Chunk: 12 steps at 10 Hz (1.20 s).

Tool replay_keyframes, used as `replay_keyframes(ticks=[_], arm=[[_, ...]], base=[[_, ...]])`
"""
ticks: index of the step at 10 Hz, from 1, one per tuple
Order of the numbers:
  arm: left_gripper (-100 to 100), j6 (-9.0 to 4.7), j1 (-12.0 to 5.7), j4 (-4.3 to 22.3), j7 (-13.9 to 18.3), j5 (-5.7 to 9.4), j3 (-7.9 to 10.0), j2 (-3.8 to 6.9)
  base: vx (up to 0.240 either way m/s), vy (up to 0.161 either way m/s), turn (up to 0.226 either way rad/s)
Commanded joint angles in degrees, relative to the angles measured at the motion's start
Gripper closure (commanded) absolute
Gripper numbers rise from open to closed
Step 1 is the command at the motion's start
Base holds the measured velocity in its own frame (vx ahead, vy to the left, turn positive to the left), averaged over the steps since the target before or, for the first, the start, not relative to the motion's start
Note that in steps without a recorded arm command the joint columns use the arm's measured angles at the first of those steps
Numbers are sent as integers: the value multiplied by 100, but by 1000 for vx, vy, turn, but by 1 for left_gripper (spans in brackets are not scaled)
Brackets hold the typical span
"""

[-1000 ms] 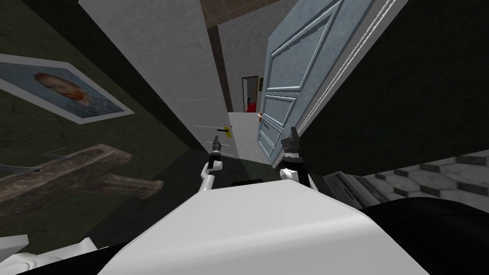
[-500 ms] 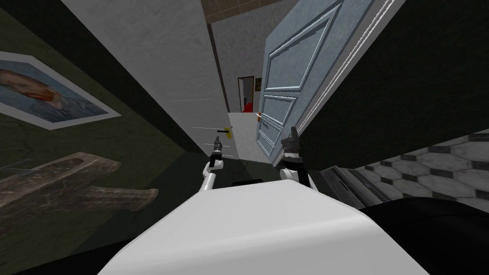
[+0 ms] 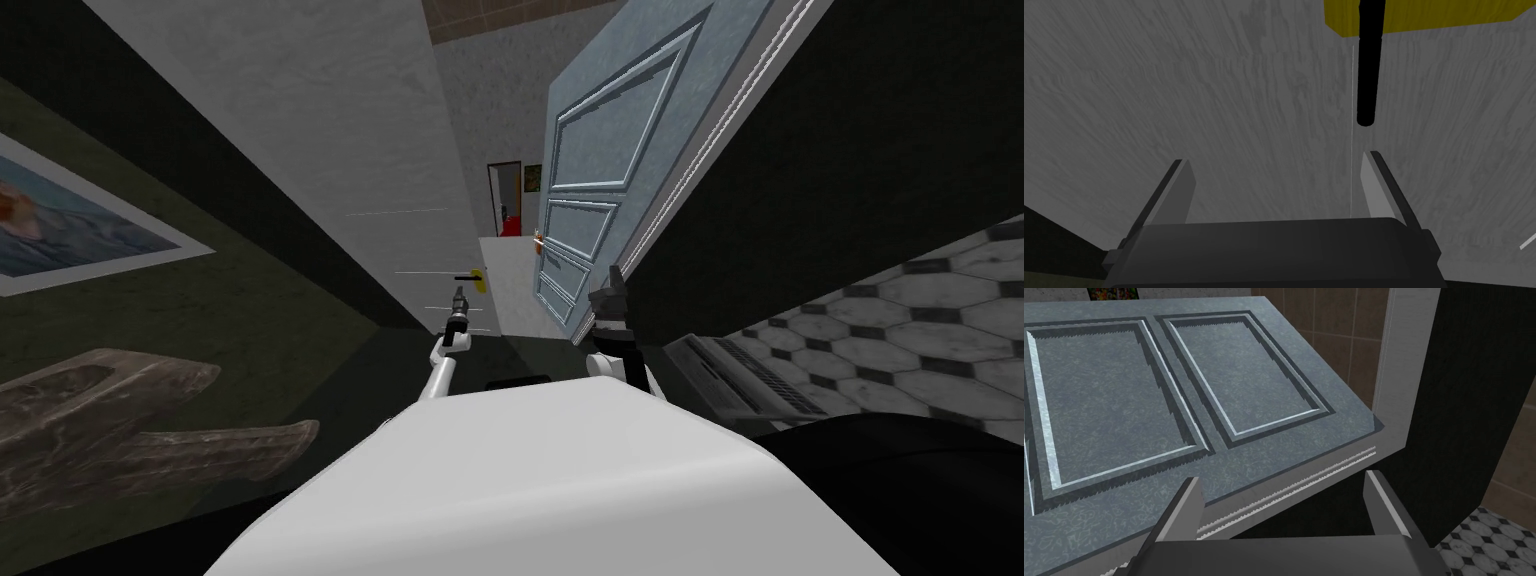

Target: Push the door open

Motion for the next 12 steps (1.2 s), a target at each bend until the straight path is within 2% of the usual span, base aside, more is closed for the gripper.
replay_keyframes(ticks=[1, 6, 12], arm=[[-100, -13, -66, 160, -7, 19, 11, -15], [-100, -8, -472, 893, -78, 100, 94, -151], [-100, -3, -835, 1550, -142, 172, 168, -342]], base=[[17, 149, -93], [18, 164, -166], [10, 171, -125]])
